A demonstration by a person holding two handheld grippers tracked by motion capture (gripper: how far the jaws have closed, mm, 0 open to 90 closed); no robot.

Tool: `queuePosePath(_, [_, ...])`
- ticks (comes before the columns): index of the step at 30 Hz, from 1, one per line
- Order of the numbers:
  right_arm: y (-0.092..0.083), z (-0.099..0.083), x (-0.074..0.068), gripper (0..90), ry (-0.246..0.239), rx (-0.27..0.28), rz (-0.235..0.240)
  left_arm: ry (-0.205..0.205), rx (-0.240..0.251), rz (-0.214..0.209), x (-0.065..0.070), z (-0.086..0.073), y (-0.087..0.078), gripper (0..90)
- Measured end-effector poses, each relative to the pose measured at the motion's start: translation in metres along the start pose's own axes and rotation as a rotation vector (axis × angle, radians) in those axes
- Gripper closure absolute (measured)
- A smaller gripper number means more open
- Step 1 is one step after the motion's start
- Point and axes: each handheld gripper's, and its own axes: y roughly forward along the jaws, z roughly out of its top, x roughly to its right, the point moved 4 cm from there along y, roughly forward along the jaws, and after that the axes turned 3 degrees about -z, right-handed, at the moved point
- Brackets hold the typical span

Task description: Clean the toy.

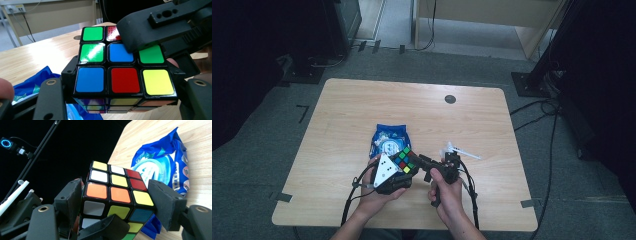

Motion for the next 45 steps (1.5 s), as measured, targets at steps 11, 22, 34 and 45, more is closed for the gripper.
queuePosePath(11, [-0.007,0.001,-0.01,34.5,-0.191,0.066,-0.101,-0.028,-0.012,-0.038,0.0,-0.005,0.004,33.6])
queuePosePath(22, [-0.005,-0.013,-0.038,34.7,-0.685,0.137,-0.283,-0.048,-0.035,-0.063,-0.002,-0.005,0.005,33.3])
queuePosePath(34, [-0.004,-0.011,-0.037,30.5,-0.681,0.134,-0.252,-0.033,-0.042,-0.047,-0.004,-0.005,0.002,33.9])
queuePosePath(45, [-0.039,0.028,-0.028,26.1,-0.593,0.236,-0.223,-0.07,-0.06,-0.002,-0.029,-0.008,-0.005,33.9])
